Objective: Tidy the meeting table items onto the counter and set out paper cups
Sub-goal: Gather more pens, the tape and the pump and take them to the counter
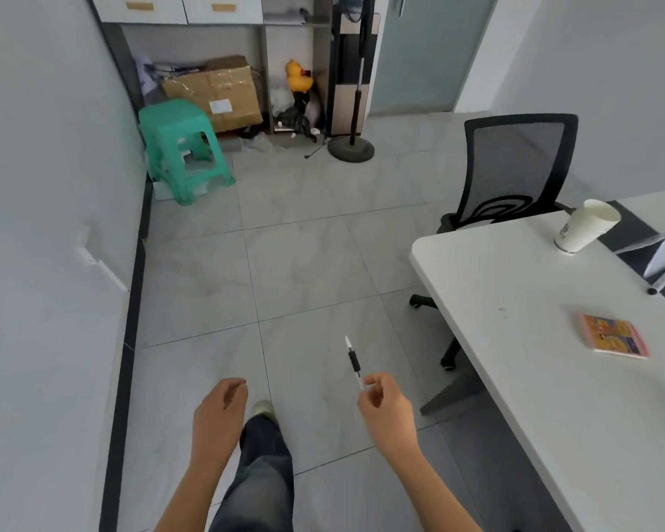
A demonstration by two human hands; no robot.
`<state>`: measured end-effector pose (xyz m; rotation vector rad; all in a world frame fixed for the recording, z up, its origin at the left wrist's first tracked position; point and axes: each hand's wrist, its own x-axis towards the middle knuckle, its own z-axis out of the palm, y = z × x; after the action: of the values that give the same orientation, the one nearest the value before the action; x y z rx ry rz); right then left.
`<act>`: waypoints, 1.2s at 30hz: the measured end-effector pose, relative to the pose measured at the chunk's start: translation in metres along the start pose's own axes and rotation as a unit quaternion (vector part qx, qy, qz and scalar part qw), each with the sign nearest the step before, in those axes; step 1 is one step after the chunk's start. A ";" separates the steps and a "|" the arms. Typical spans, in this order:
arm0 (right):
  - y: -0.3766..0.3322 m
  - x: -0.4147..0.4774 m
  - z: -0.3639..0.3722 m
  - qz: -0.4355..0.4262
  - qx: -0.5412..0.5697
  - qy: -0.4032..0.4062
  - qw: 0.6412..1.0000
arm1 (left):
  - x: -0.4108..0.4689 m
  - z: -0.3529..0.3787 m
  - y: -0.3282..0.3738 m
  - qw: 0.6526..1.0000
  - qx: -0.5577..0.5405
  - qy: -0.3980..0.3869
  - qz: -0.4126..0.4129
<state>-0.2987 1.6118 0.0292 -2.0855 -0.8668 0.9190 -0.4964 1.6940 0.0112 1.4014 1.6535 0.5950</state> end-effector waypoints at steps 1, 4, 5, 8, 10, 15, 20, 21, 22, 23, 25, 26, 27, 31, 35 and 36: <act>-0.008 0.020 0.003 0.003 0.002 0.006 1.000 | 0.025 0.001 0.006 1.000 0.000 0.001 0.003; -0.046 0.086 0.014 0.008 0.018 0.039 0.999 | 0.110 -0.002 0.037 1.000 -0.007 0.001 0.019; -0.060 0.107 0.017 0.013 0.023 0.051 0.998 | 0.138 -0.004 0.051 0.999 -0.009 -0.004 0.031; -0.104 0.165 0.024 0.023 0.037 0.082 0.996 | 0.219 -0.013 0.098 0.998 -0.027 -0.013 0.062; -0.130 0.197 0.025 0.026 0.047 0.105 0.993 | 0.264 -0.017 0.127 0.997 -0.038 -0.016 0.071; -0.163 0.264 0.025 0.050 0.053 0.148 0.986 | 0.345 0.006 0.177 0.994 -0.053 -0.070 0.062; -0.175 0.341 0.016 0.087 0.063 0.169 0.980 | 0.401 0.057 0.214 0.984 -0.027 -0.159 0.073; -0.177 0.362 0.011 0.088 0.067 0.174 0.978 | 0.415 0.068 0.226 0.982 -0.022 -0.166 0.083; -0.181 0.384 0.006 0.088 0.073 0.181 0.977 | 0.432 0.079 0.240 0.981 -0.018 -0.169 0.095; -0.184 0.407 0.000 0.088 0.079 0.188 0.975 | 0.449 0.090 0.255 0.979 -0.017 -0.171 0.107; -0.192 0.457 -0.014 0.082 0.088 0.201 0.972 | 0.483 0.114 0.289 0.976 -0.015 -0.174 0.127; -0.197 0.484 -0.023 0.076 0.093 0.204 0.971 | 0.501 0.127 0.307 0.975 -0.014 -0.175 0.136; -0.202 0.512 -0.033 0.069 0.097 0.205 0.971 | 0.519 0.141 0.324 0.974 -0.012 -0.174 0.144; -0.228 0.616 -0.086 0.051 0.117 0.215 0.968 | 0.588 0.191 0.392 0.975 -0.015 -0.158 0.156; -0.250 0.695 -0.149 0.034 0.137 0.241 0.960 | 0.641 0.245 0.450 0.978 -0.011 -0.159 0.138; -0.254 0.710 -0.163 0.033 0.136 0.245 0.959 | 0.652 0.258 0.460 0.977 -0.003 -0.166 0.134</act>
<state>0.1313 2.2507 0.0733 -1.9786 -0.3881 0.4806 -0.0270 2.3883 0.0489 1.6336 1.2095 0.4835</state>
